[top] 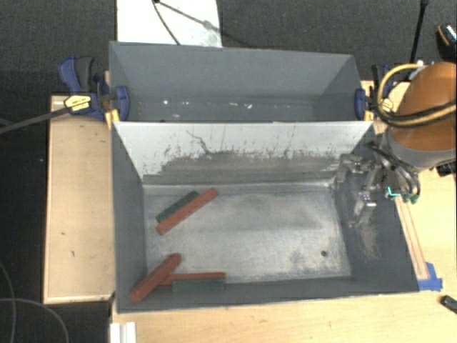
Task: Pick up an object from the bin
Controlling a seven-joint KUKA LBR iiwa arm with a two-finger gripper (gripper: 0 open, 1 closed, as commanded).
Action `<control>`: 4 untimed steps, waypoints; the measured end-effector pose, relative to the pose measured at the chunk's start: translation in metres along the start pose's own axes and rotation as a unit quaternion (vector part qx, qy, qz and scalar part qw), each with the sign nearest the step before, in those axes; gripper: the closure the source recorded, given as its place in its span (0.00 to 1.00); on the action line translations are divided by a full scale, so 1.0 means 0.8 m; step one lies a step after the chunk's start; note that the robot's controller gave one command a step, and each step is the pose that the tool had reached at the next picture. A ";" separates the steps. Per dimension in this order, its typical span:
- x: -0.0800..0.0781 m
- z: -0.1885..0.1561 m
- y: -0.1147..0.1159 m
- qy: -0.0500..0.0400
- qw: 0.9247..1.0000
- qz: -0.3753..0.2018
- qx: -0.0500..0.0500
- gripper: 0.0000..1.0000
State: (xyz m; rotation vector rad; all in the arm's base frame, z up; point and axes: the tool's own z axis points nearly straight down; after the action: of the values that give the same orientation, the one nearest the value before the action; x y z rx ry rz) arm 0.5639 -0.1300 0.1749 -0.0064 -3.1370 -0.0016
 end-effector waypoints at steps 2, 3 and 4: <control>0.004 -0.065 0.129 -0.008 1.000 0.001 -0.001 0.00; -0.018 0.045 0.251 -0.001 0.991 -0.134 -0.001 0.00; -0.019 0.042 0.247 -0.003 0.991 -0.132 0.000 1.00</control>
Offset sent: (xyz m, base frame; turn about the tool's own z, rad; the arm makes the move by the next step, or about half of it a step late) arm -0.0004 0.0475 -0.0260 -0.0713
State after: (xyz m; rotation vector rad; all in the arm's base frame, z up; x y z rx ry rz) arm 0.5801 0.0676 0.1411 0.4100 -3.1168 -0.0010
